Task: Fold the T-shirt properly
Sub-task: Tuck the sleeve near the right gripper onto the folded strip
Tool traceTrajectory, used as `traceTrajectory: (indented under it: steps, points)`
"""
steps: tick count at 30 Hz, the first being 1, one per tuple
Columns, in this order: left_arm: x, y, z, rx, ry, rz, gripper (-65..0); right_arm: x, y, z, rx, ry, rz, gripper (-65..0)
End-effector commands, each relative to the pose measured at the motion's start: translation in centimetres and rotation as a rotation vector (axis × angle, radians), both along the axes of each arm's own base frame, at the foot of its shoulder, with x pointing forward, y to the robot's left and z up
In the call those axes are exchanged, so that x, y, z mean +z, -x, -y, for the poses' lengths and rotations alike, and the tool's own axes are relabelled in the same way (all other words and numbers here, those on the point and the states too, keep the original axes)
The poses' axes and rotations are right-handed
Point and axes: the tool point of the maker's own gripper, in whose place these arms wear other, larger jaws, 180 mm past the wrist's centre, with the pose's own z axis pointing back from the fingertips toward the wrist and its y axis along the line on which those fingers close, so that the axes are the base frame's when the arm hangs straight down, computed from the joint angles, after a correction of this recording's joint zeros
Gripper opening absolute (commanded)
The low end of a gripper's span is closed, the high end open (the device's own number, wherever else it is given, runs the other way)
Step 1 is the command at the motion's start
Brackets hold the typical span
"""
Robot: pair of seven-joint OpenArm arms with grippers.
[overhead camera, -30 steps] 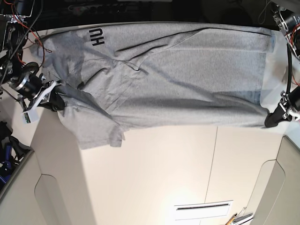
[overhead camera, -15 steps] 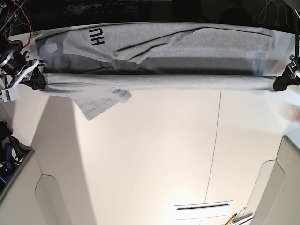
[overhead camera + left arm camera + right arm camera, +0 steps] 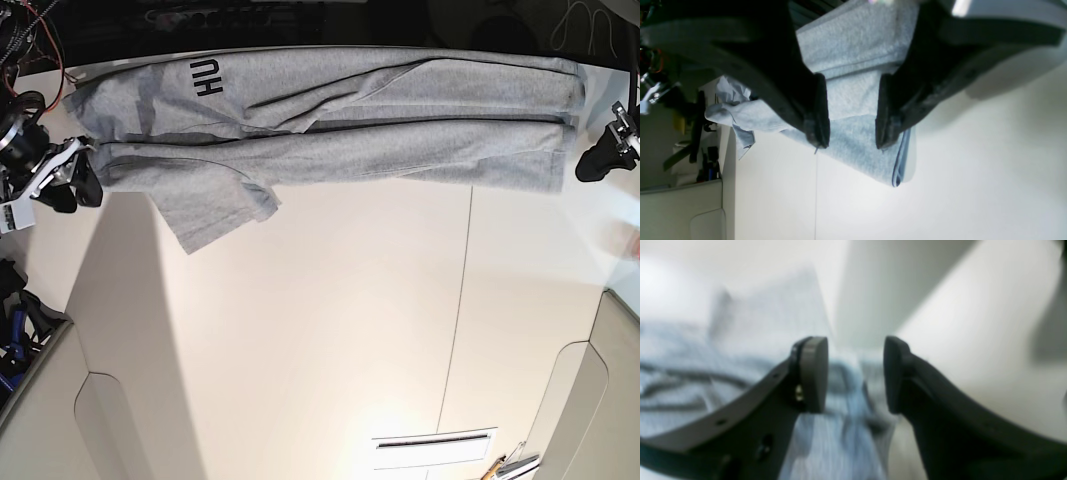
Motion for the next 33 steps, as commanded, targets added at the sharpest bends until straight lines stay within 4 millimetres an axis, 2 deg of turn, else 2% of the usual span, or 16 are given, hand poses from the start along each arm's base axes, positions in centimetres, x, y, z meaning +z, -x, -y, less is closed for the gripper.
traceTrajectory:
  steps: [1,5,8,10,14,18,20,23,25,28,31,33]
  points:
    - [2.0,-1.0,-0.7,-0.007,-0.024,0.059,-38.7,2.3,-1.4,0.1,0.008,0.006,0.09,-37.8]
    - [2.3,-1.2,-0.7,-0.008,-0.03,0.071,-38.7,4.2,-4.0,-0.1,0.016,0.029,0.168,-37.8]
    - [2.3,-1.3,-0.7,-0.004,-0.031,0.076,-38.7,3.6,-5.8,-0.9,0.042,0.057,0.173,-37.7]
    - [2.3,-1.3,-0.7,-0.004,-0.031,0.076,-38.7,1.6,-6.8,-1.9,0.069,0.054,0.123,-35.8]
    - [2.3,-1.3,-0.7,-0.004,-0.031,0.076,-38.7,-3.7,-8.2,-3.8,0.097,0.01,-0.004,-33.7]
    - [2.3,-1.3,-0.7,-0.004,-0.031,0.076,-38.7,-8.5,-8.6,-5.1,0.115,-0.017,-0.137,-33.7]
    - [2.3,-1.3,-0.7,-0.004,-0.031,0.076,-38.7,-9.9,-8.5,-6.0,0.123,-0.04,-0.183,-33.8]
    - [2.3,-1.3,-0.7,-0.004,-0.03,0.076,-38.7,-10.5,-8.6,-7.7,0.139,-0.074,-0.193,-34.7]
    - [2.3,-1.3,-0.7,-0.004,-0.03,0.076,-38.7,-10.3,-8.6,-8.7,0.146,-0.094,-0.187,-42.7]
    - [2.3,-1.3,-0.7,-0.004,-0.031,0.076,-38.7,-10.2,-8.6,-9.5,0.156,-0.106,-0.189,-65.0]
    - [2.3,-1.3,-0.7,-0.004,-0.03,0.076,-38.7,-9.5,-8.5,-10.2,0.174,-0.124,-0.194,-65.0]
    - [2.3,-1.3,-0.7,-0.004,-0.03,0.076,-38.7,-8.2,-8.5,-11.0,0.202,-0.144,-0.183,-65.0]
